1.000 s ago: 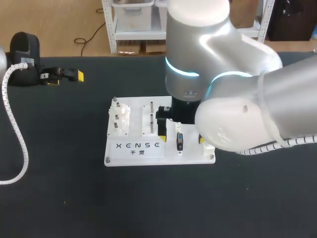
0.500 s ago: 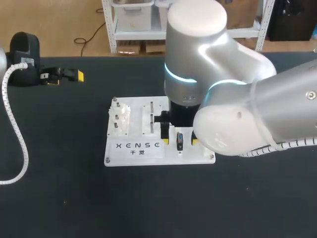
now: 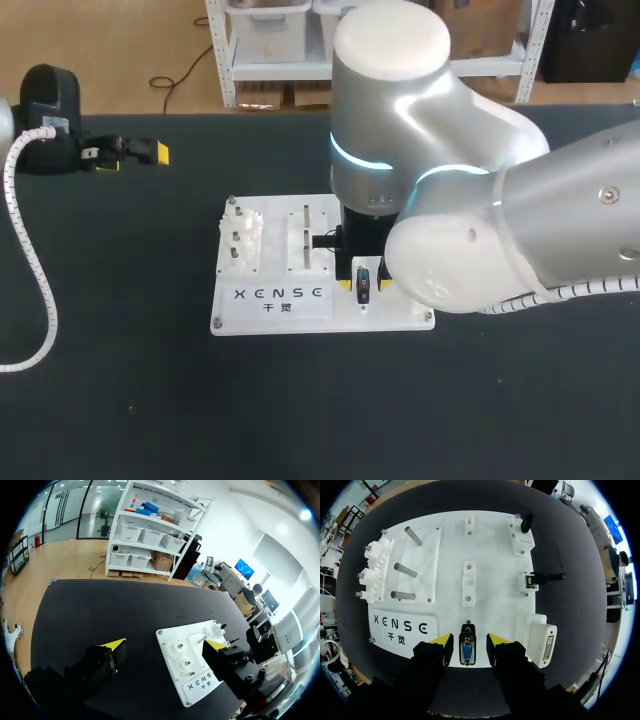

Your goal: Insert the USB connector, Ethernet cable, and multi-pin plug into their matching sockets one by one.

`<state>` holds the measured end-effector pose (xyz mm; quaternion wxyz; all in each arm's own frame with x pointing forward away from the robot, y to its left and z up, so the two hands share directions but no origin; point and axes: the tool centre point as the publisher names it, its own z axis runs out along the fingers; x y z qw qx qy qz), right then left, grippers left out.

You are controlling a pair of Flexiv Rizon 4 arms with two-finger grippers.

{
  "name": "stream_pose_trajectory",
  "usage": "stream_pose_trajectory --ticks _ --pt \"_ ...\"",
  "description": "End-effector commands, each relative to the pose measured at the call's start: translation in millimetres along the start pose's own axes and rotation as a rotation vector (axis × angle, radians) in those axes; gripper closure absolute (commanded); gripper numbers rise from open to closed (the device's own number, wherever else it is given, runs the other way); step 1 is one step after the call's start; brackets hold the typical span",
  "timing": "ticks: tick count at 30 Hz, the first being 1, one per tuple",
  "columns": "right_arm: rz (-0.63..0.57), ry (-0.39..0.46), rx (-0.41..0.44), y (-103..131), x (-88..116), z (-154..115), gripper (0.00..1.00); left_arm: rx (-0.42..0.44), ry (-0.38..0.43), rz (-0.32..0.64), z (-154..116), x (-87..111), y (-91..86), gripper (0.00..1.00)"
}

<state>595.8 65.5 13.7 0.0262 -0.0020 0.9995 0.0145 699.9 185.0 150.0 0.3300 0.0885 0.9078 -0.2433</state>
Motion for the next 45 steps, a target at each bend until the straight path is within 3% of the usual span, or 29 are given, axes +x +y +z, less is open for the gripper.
stream_pose_trajectory --ticks 1,9,25,28,29,45 --pt "-0.002 0.001 0.006 2 -2 3 0.59 0.000 0.000 0.000 0 0.0 0.0 0.00" --pt "-0.011 -0.004 -0.001 2 -2 3 0.69 0.000 0.000 0.000 0 0.0 0.0 0.00" --pt "-0.020 -0.020 0.002 2 0 3 0.81 0.000 0.000 0.000 0 0.0 0.0 0.00" --pt "-0.017 -0.023 0.002 0 0 3 0.92 0.000 0.000 0.000 0 0.0 0.0 0.00" --pt "-0.016 -0.024 0.003 0 0 3 1.00 0.000 0.000 0.000 0 0.0 0.0 0.00" --pt "0.009 -0.077 -0.024 -5 -4 -25 1.00 0.000 0.000 0.000 0 0.0 0.0 0.00"
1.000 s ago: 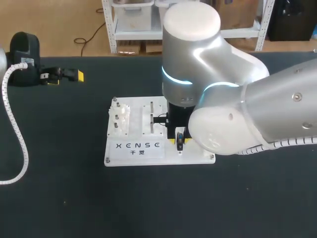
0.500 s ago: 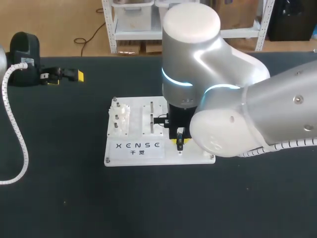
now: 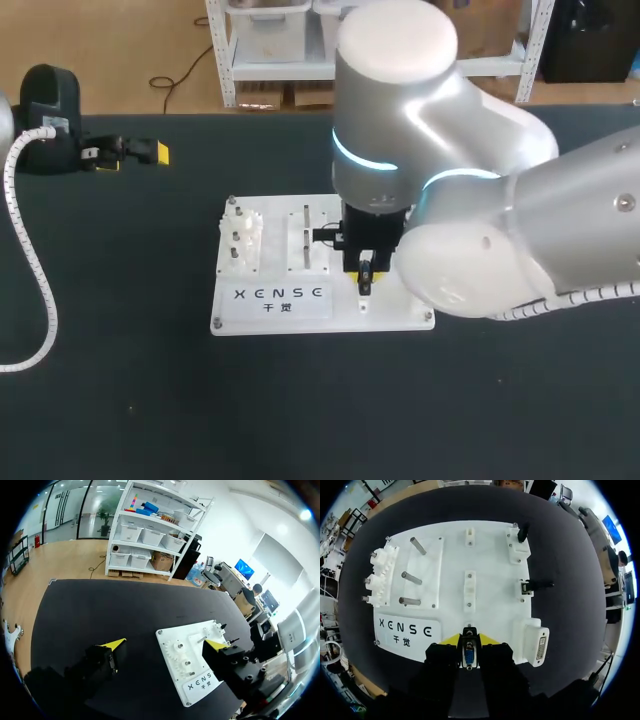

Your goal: Insert the USB connector, Ethernet cable, and multi-pin plug into their matching sockets one by one.

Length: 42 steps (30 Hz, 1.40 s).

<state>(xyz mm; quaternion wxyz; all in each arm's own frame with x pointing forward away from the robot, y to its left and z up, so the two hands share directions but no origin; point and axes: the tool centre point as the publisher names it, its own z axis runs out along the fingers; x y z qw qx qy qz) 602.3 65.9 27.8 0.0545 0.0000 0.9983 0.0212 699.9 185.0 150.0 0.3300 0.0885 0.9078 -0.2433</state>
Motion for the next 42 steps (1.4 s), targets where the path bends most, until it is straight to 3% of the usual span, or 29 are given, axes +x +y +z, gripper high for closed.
stream_pose_trajectory --ticks 1,10,18,29,42 --pt "0.005 -0.027 -0.014 -6 1 -15 1.00 0.000 0.000 0.000 0 0.0 0.0 0.00" --pt "0.024 -0.077 -0.041 -27 -6 -50 1.00 0.000 0.000 0.000 0 0.0 0.0 0.00" --pt "0.065 -0.087 -0.028 -56 -5 -64 1.00 0.000 0.000 0.000 0 0.0 0.0 0.00" --pt "0.089 -0.073 0.010 -75 -3 -55 1.00 0.000 0.000 0.000 0 0.0 0.0 0.00" --pt "0.085 -0.055 0.027 -76 1 -46 1.00 0.000 0.000 0.000 0 0.0 0.0 0.00"
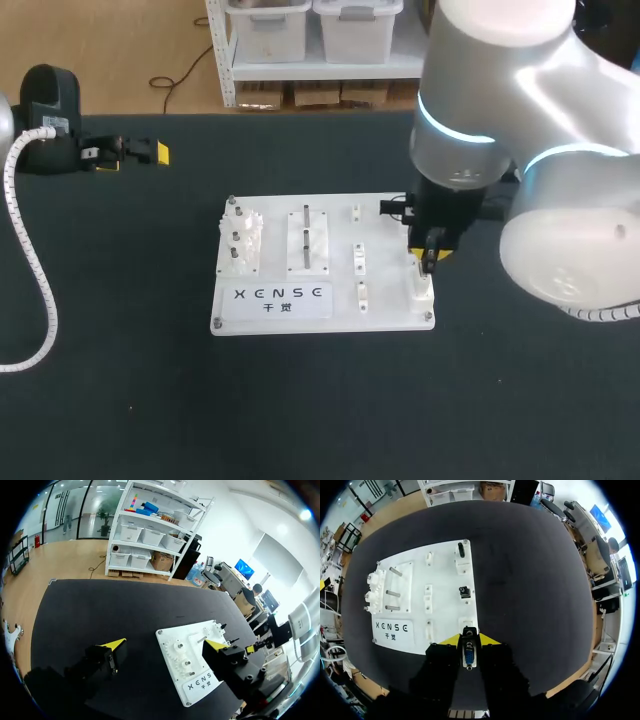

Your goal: Insert the USB connector, Ethernet cable, and multi-pin plug into their matching sockets one by one.

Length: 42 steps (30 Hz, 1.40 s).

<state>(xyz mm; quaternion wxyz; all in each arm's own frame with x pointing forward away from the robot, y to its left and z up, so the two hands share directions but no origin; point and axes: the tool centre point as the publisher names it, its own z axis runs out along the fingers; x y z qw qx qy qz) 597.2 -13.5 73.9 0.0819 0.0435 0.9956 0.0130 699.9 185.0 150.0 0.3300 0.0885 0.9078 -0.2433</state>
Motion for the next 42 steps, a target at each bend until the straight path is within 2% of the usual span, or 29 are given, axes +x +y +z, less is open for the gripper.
stream_pose_trajectory --ticks 1,42 --pt "0.000 0.002 0.006 1.0 1.4 4.5 1.00 0.000 0.000 0.000 0.0 0.0 0.0 0.00" --pt "0.008 0.004 0.034 2.2 1.3 11.9 1.00 0.000 0.000 0.000 0.0 0.0 0.0 0.00"
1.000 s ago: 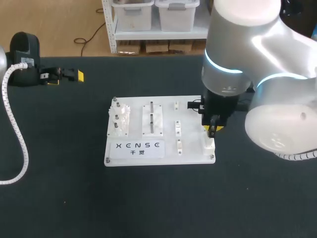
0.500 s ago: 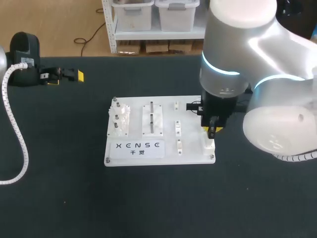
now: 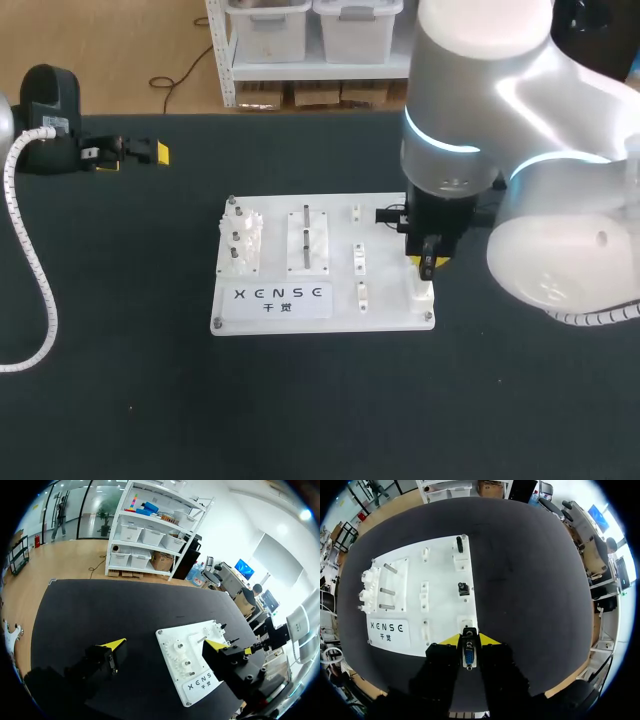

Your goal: Insert the USB connector, Ethernet cable, and multi-pin plug into their matching sockets one by one.

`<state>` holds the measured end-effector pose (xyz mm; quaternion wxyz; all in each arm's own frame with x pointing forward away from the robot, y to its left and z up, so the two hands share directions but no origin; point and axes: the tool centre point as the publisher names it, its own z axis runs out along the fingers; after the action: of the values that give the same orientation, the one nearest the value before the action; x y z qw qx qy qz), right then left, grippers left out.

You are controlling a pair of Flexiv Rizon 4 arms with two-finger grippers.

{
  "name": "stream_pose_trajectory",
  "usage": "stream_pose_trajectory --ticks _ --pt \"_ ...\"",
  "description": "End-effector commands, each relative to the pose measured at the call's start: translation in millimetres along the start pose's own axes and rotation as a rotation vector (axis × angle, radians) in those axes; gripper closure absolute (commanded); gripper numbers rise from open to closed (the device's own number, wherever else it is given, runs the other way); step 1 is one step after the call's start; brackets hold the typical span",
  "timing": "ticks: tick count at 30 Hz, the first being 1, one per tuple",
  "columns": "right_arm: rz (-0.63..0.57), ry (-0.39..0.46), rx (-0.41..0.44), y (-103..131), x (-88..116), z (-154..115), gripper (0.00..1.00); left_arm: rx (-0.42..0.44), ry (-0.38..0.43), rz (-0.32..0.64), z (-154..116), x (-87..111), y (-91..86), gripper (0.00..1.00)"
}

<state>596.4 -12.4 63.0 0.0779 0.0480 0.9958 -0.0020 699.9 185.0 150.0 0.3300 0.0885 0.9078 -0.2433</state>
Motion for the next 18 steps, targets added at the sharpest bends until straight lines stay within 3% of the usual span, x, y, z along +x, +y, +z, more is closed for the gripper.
stream_pose_trajectory --ticks 1,18 --pt "0.001 -0.004 0.003 1.9 -1.9 1.1 1.00 0.000 0.000 0.000 0.0 0.0 0.0 0.00" --pt "-0.002 0.006 0.008 3.0 -2.9 4.7 1.00 0.000 0.000 0.000 0.0 0.0 0.0 0.00"
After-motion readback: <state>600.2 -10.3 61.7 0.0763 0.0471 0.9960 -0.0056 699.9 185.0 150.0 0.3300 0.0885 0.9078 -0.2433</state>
